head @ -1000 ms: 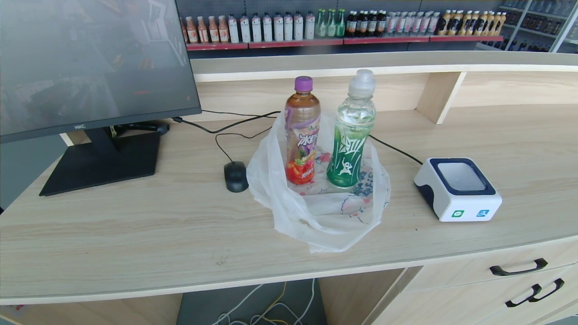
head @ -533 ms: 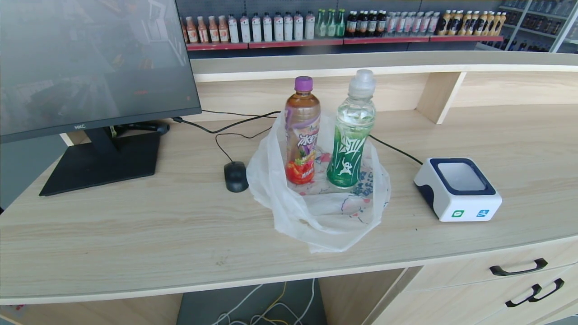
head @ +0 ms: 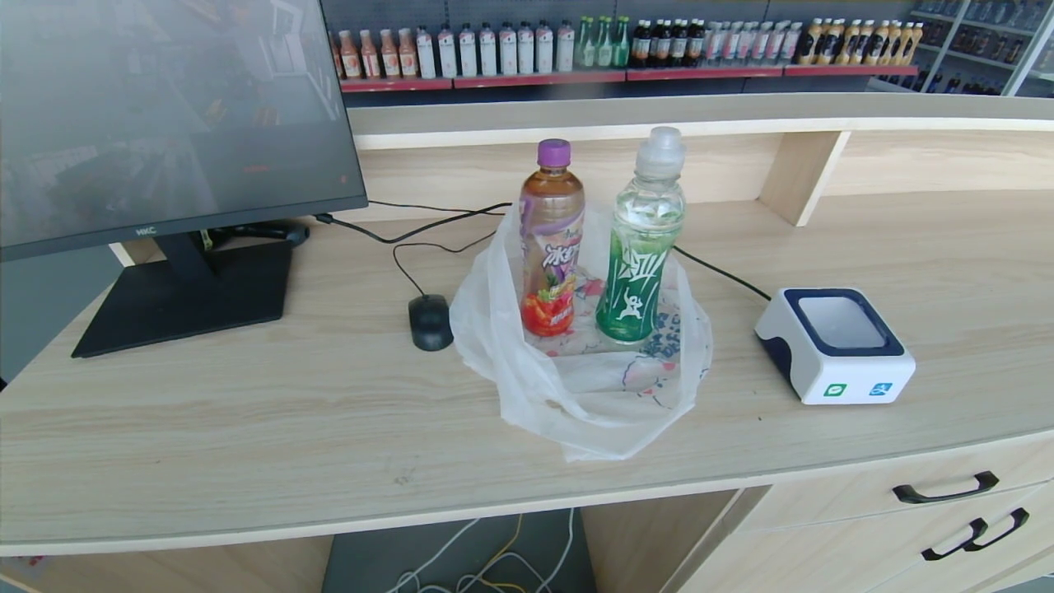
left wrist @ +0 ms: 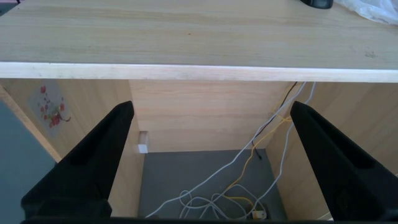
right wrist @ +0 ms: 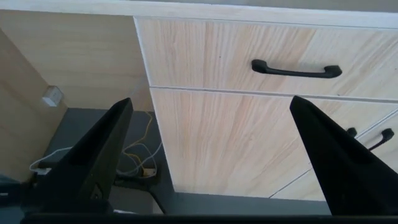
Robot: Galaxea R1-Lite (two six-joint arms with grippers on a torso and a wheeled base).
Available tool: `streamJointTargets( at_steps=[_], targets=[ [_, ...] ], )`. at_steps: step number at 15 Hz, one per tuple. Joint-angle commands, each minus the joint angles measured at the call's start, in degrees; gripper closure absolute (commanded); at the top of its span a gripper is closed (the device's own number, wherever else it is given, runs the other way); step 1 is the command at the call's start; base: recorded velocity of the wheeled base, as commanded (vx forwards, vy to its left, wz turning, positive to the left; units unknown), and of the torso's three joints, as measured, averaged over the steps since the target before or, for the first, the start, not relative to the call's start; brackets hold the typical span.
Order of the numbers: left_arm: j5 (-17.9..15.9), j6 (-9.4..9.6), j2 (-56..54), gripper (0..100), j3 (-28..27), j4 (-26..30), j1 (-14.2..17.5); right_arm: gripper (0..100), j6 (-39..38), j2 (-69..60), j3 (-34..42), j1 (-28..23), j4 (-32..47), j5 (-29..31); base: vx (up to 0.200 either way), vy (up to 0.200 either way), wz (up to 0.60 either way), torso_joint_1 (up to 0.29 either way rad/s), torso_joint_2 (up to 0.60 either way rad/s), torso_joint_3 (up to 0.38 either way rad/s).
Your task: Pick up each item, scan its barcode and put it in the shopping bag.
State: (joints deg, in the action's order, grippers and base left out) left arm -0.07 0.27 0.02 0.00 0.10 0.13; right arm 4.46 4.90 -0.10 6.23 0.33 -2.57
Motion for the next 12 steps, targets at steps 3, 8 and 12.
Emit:
streamJointTargets(
  at_steps=[3,8,12],
  targets=[
    [-0.01,0.00,-0.02,0,0.00,-0.01,0.04,0,-2.79,0.46,0.01,-0.43,0.02,0.64,0.000,0.000,0.00,0.000,0.00,0.000],
    [-0.01,0.17,-0.02,0,0.00,-0.01,0.04,0,-1.30,-1.30,0.01,-6.41,0.02,0.64,0.000,0.000,0.00,0.000,0.00,0.000],
    [-0.01,0.08,-0.02,0,0.00,-0.01,0.04,0,-2.00,-4.90,0.01,-6.58,0.11,0.64,0.000,0.000,0.00,0.000,0.00,0.000]
  ],
)
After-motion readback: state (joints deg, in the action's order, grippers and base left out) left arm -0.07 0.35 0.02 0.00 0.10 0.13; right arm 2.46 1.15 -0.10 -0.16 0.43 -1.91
